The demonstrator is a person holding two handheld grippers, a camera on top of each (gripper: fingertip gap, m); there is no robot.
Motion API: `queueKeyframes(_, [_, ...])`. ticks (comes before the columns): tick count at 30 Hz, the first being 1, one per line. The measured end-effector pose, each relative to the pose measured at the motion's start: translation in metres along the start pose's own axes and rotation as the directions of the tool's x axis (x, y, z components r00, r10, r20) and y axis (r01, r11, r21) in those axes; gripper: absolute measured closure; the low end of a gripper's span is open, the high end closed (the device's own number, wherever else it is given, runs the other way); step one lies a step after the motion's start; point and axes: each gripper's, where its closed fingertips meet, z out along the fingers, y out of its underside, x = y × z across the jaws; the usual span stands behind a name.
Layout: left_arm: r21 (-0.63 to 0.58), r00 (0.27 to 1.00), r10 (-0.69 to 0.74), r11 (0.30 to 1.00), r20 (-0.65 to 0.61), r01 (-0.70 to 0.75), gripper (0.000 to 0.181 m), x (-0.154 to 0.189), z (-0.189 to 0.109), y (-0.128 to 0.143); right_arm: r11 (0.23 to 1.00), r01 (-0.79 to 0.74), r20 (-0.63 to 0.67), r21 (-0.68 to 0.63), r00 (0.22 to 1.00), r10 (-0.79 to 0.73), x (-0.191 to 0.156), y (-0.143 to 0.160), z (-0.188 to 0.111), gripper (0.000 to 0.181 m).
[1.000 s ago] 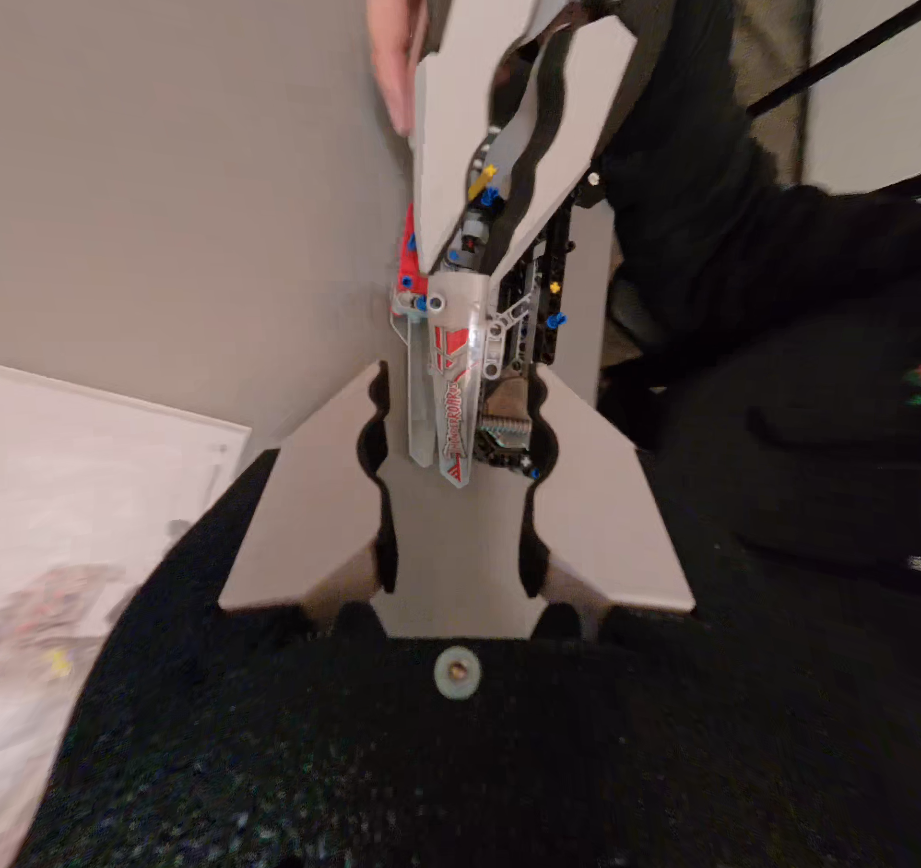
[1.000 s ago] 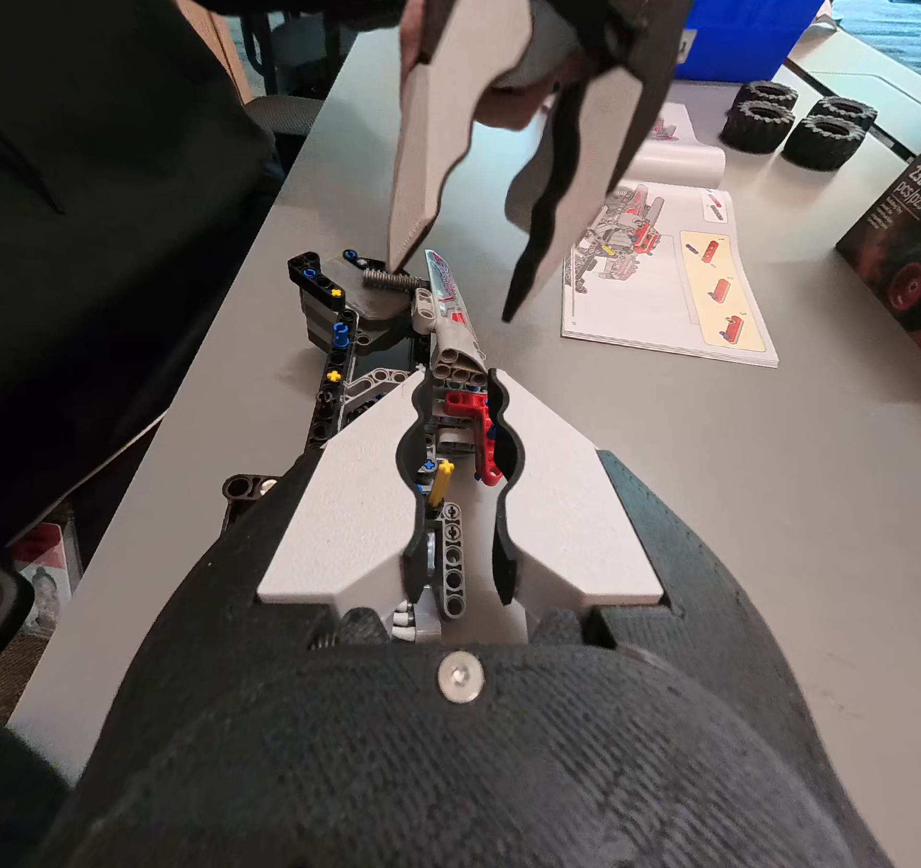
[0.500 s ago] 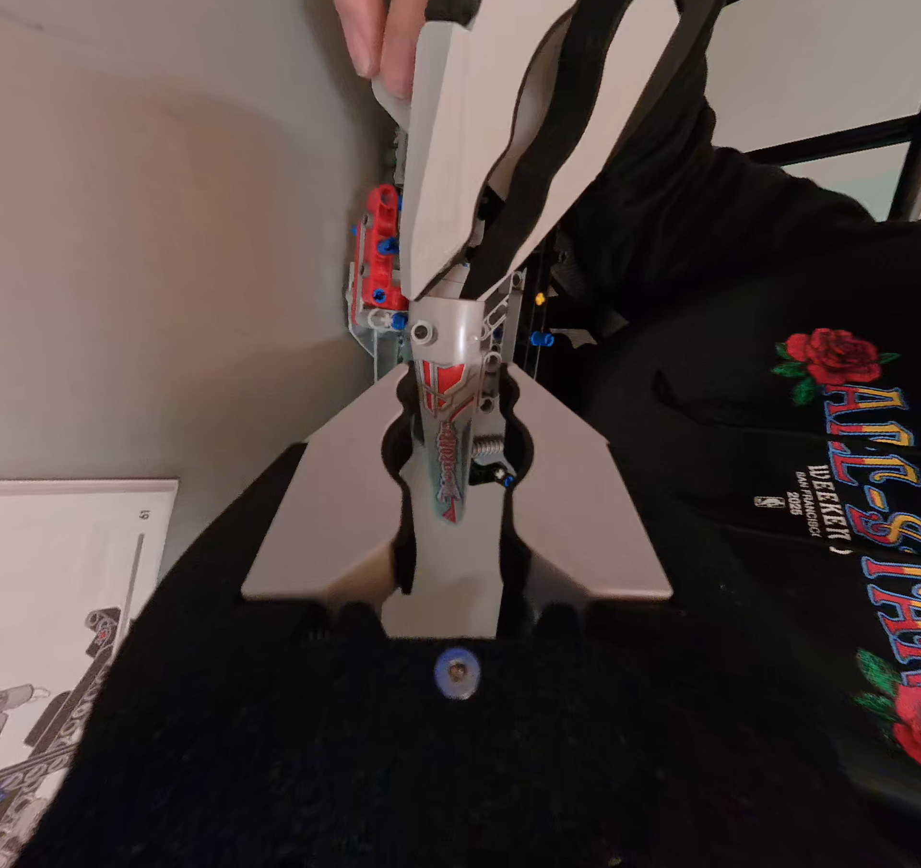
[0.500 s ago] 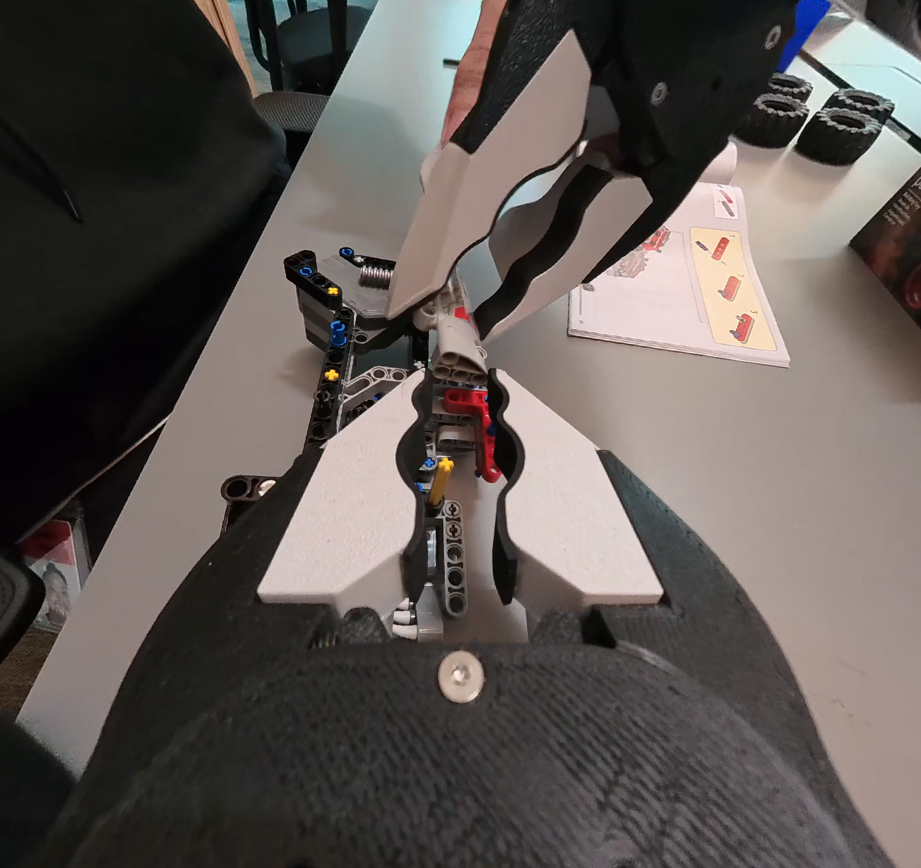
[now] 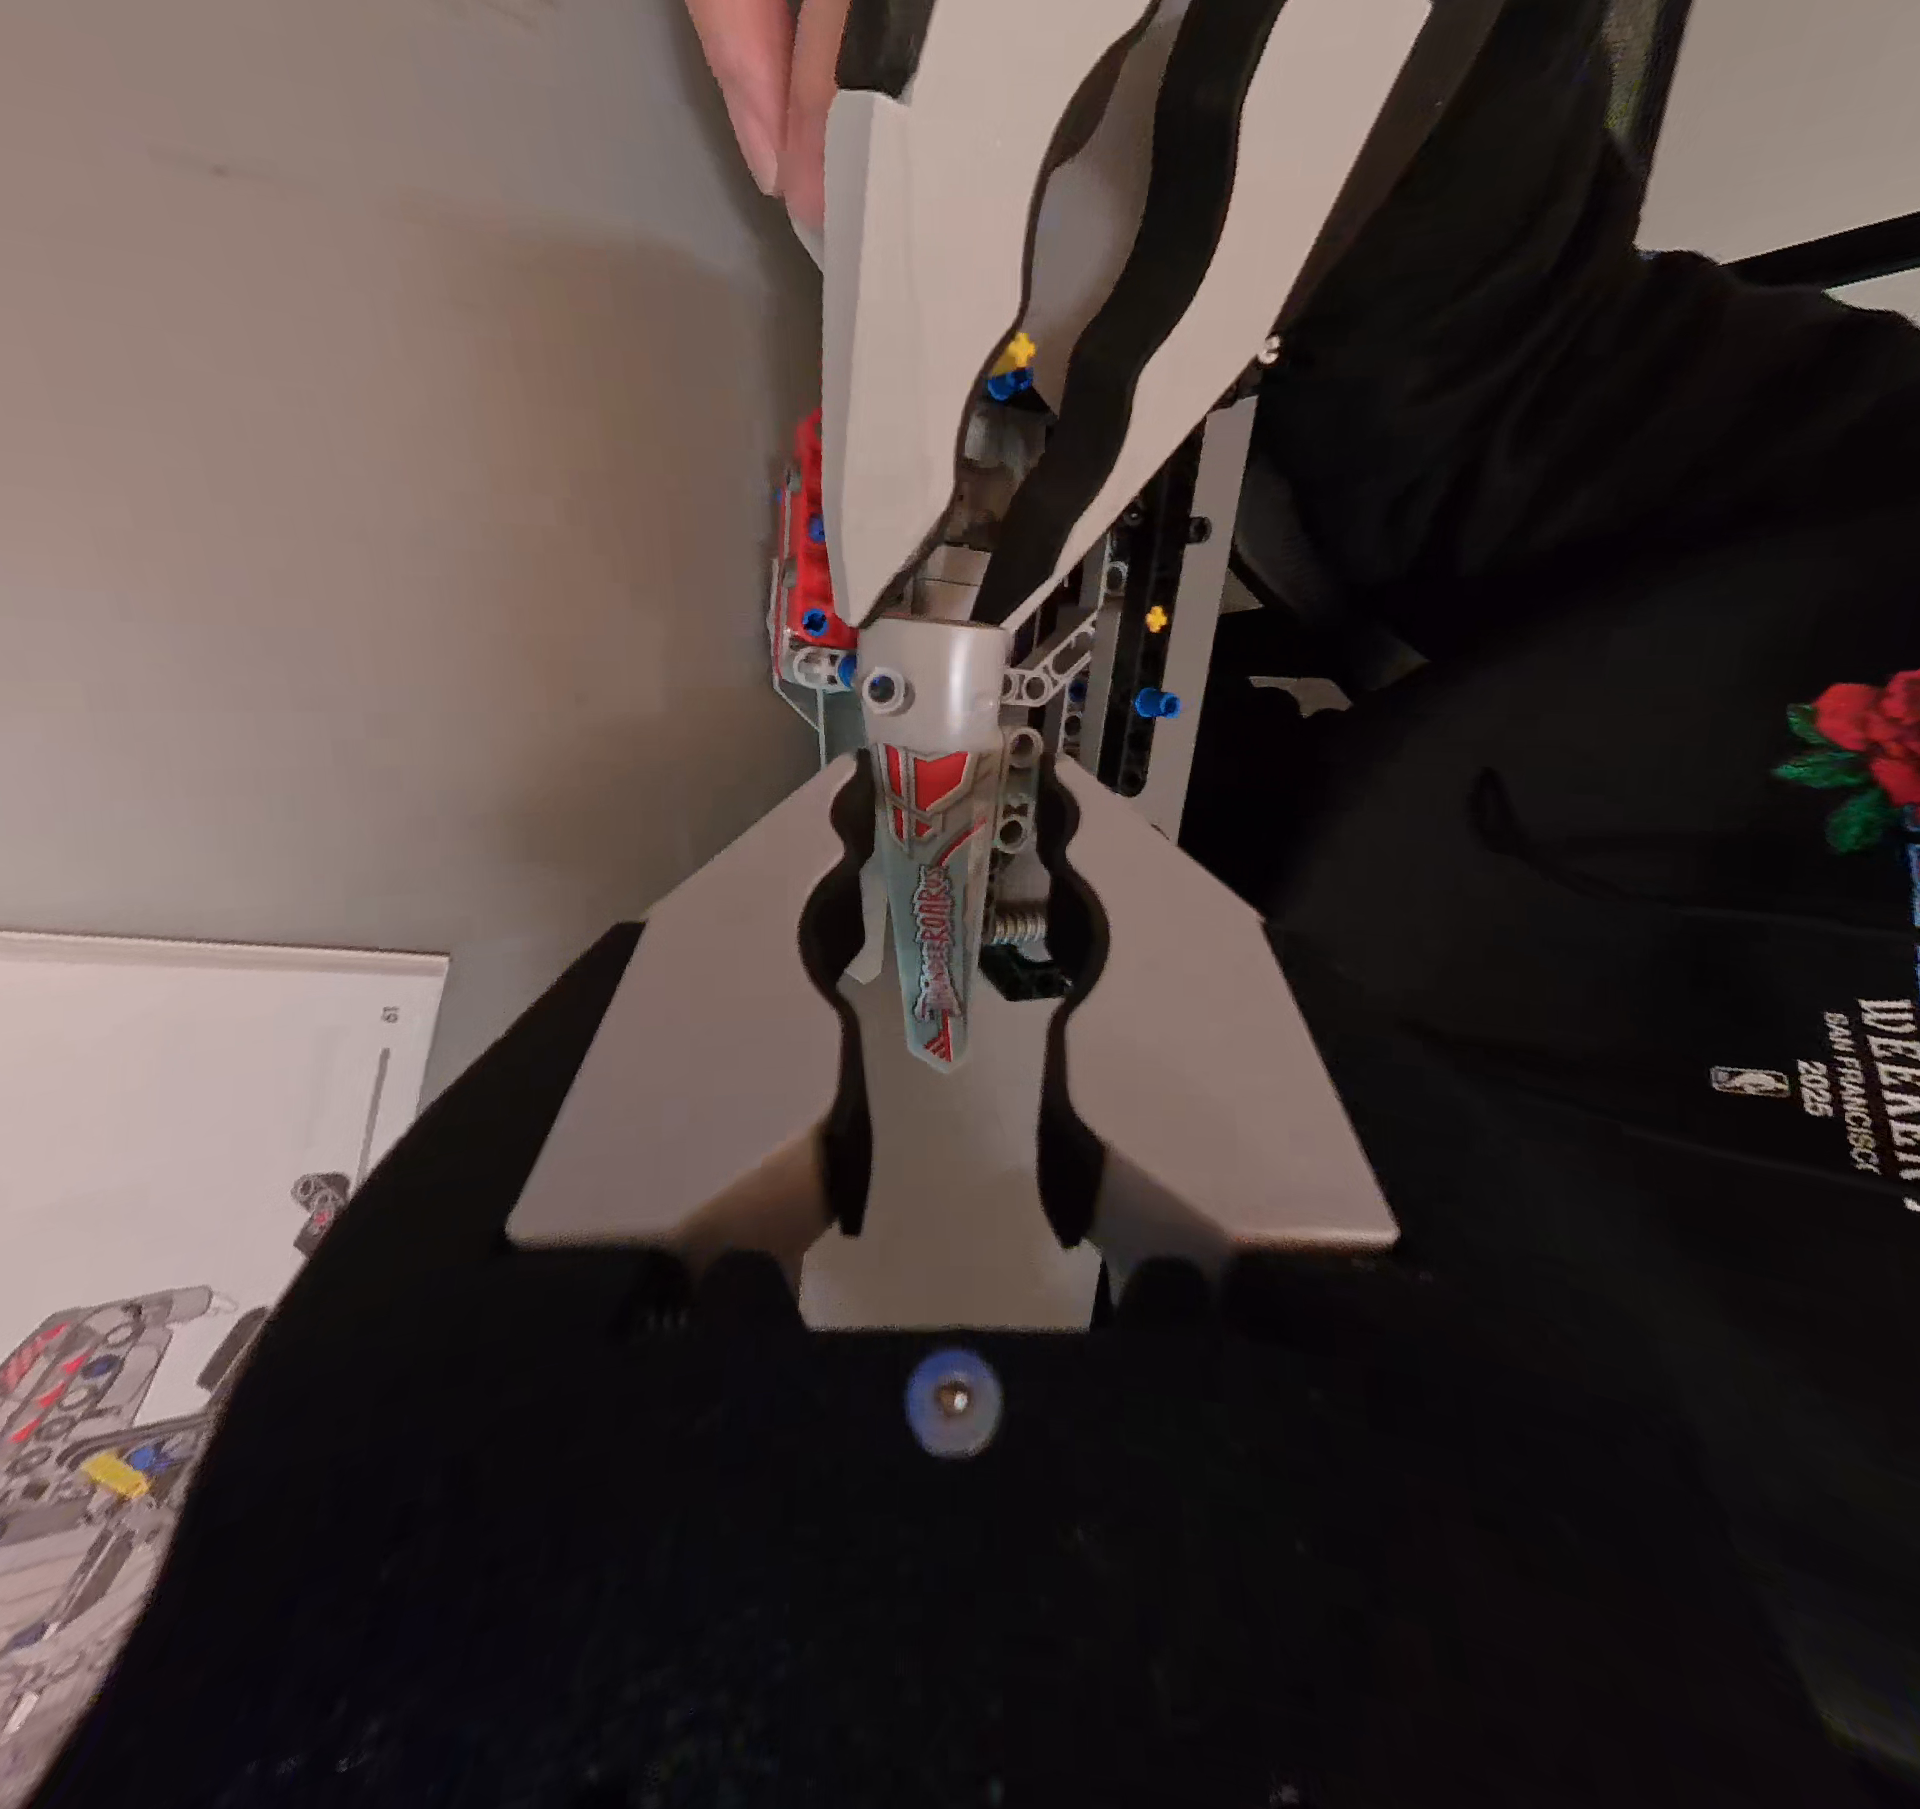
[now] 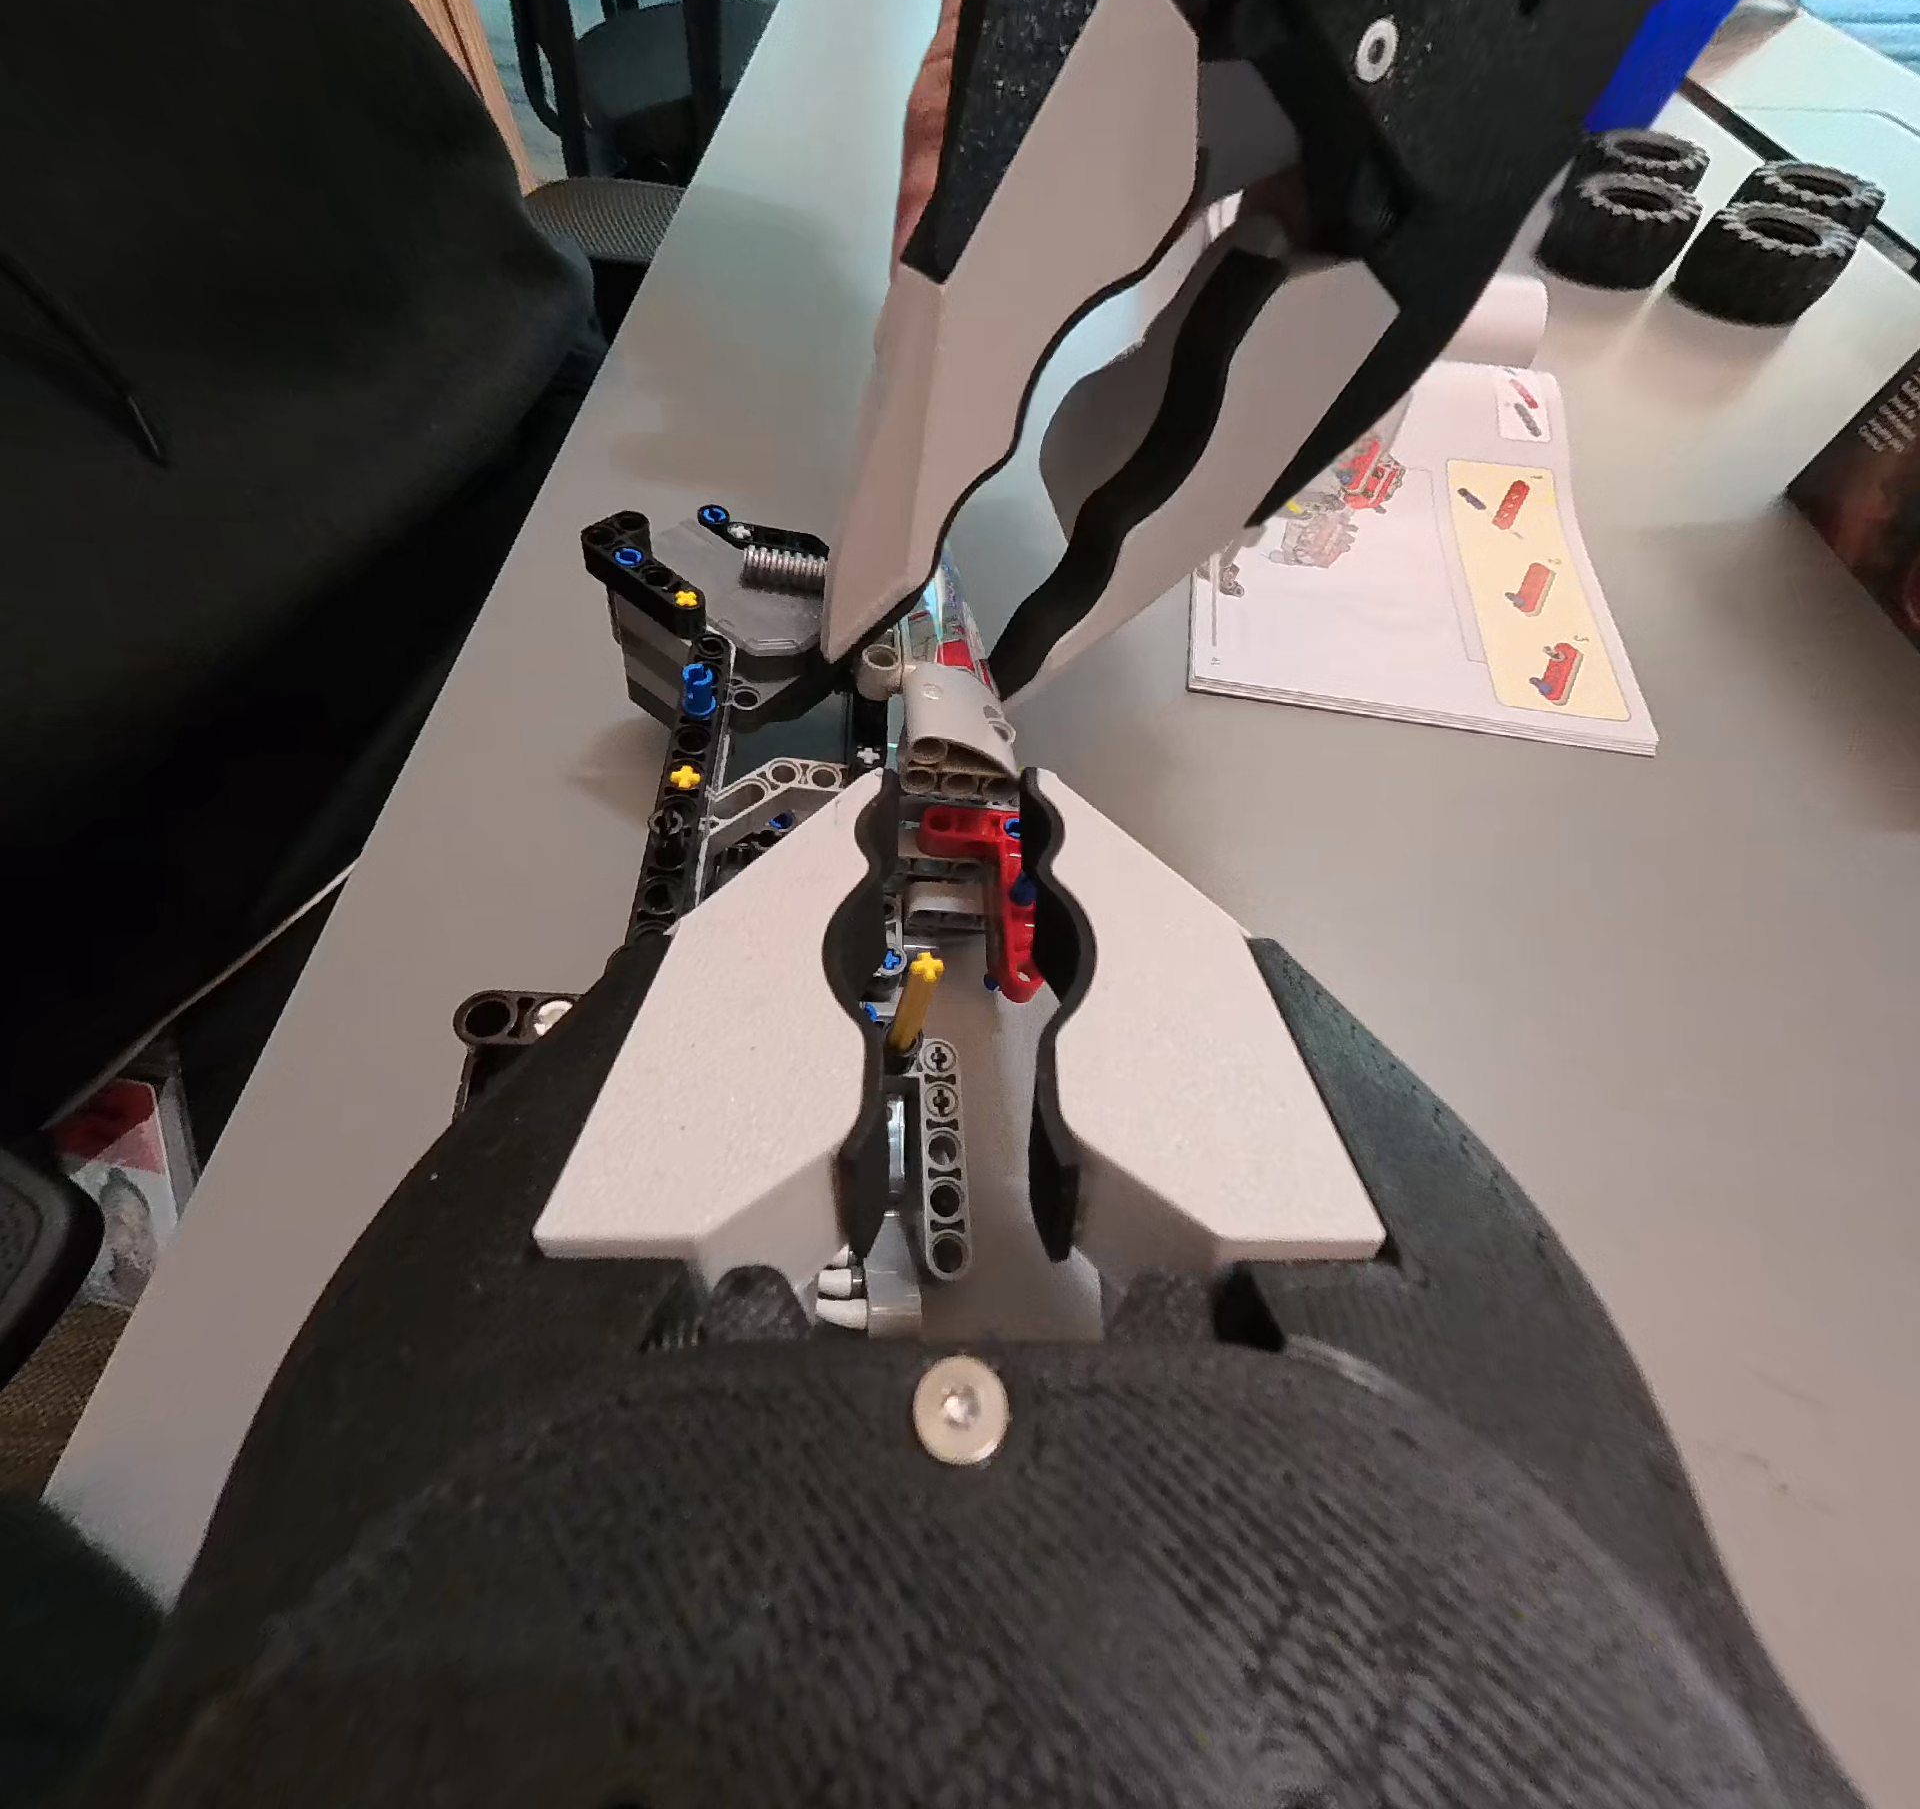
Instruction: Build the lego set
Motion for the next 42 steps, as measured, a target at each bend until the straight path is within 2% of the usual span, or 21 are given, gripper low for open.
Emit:
queueKeyframes(4, [-0.007, 1.0, -0.008, 1.0, 0.026, 0.008, 0.153, 0.001, 0.0, 0.001, 1.0, -0.011, -0.106, -0.005, 0.994, 0.01, 0.015, 0.003, -0.011, 0.147])
queueKeyframes(7, [-0.009, 0.999, -0.007, 1.0, 0.032, 0.007, 0.153, 0.002, 0.003, 0.002, 0.992, -0.082, -0.166, 0.098, 0.981, 0.098, 0.024, -0.006, -0.031, 0.13])
queueKeyframes(8, [-0.012, 0.999, -0.008, 1.0, 0.031, 0.008, 0.153, 0.002, 0.003, 0.002, 0.984, -0.107, -0.133, 0.14, 0.983, 0.126, 0.017, -0.013, -0.036, 0.118])
queueKeyframes(10, [-0.007, 0.999, -0.01, 1.0, 0.04, 0.01, 0.153, 0.0, 0.002, 0.002, 0.984, -0.076, -0.093, 0.159, 0.991, 0.092, -0.004, -0.024, -0.04, 0.117])
queueKeyframes(13, [0.014, 0.999, -0.025, 1.0, 0.023, 0.025, 0.153, 0.0, 0.003, 0.002, 0.997, 0.053, -0.17, 0.053, 0.984, -0.043, -0.029, -0.033, -0.038, 0.103])
queueKeyframes(16, [0.025, 1.0, -0.022, 0.999, -0.002, 0.022, 0.153, 0.001, 0.004, 0.001, 0.995, 0.094, -0.288, -0.02, 0.953, -0.096, -0.035, -0.043, -0.053, 0.104])
queueKeyframes(18, [0.013, 1.0, 0.0, 1.0, -0.004, 0.0, 0.153, 0.001, 0.004, 0.001, 1.0, 0.029, -0.35, -0.002, 0.937, -0.028, -0.039, -0.052, -0.066, 0.114])
queueKeyframes(21, [-0.02, 0.998, 0.061, 0.998, 0.001, -0.061, 0.153, 0.001, 0.004, 0.0, 0.995, -0.059, -0.34, 0.074, 0.937, 0.081, -0.064, -0.069, -0.061, 0.12])
queueKeyframes(22, [-0.035, 0.996, 0.086, 0.996, 0.006, -0.085, 0.153, 0.001, 0.004, 0.0, 0.99, -0.104, -0.362, 0.1, 0.923, 0.133, -0.068, -0.07, -0.056, 0.113])
queueKeyframes(25, [-0.061, 0.986, 0.163, 0.985, 0.025, -0.161, 0.153, 0.0, 0.003, -0.004, 0.971, -0.217, -0.467, 0.104, 0.851, 0.24, -0.077, -0.056, -0.042, 0.108])
queueKeyframes(27, [-0.085, 0.981, 0.193, 0.978, 0.004, -0.192, 0.153, 0.001, 0.004, -0.004, 0.96, -0.266, -0.583, 0.09, 0.767, 0.267, -0.07, -0.041, -0.037, 0.111])
queueKeyframes(28, [-0.093, 0.98, 0.2, 0.975, -0.005, -0.2, 0.153, 0.001, 0.005, -0.004, 0.959, -0.281, -0.615, 0.037, 0.75, 0.243, -0.071, -0.029, -0.033, 0.115])
queueKeyframes(29, [-0.101, 0.979, 0.205, 0.973, -0.014, -0.206, 0.153, 0.001, 0.005, -0.004, 0.955, -0.294, -0.648, -0.033, 0.734, 0.203, -0.07, -0.016, -0.031, 0.127])
queueKeyframes(30, [-0.112, 0.977, 0.213, 0.97, -0.022, -0.214, 0.153, 0.001, 0.005, -0.004, 0.946, -0.31, -0.673, -0.1, 0.721, 0.165, -0.067, -0.003, -0.029, 0.129])
queueKeyframes(31, [-0.117, 0.975, 0.221, 0.968, -0.029, -0.223, 0.153, 0.001, 0.005, -0.004, 0.931, -0.328, -0.673, -0.159, 0.726, 0.141, -0.067, 0.008, -0.026, 0.123])
queueKeyframes(36, [-0.103, 0.963, 0.267, 0.957, -0.037, -0.27, 0.153, 0.002, 0.006, -0.005, 0.916, -0.293, -0.596, -0.275, 0.799, 0.077, -0.061, 0.024, -0.007, 0.141])
queueKeyframes(42, [-0.051, 0.972, 0.235, 0.971, 0.012, -0.234, 0.153, -0.01, -0.005, -0.011, 0.885, -0.221, -0.561, -0.409, 0.826, -0.053, -0.033, 0.031, -0.01, 0.14])
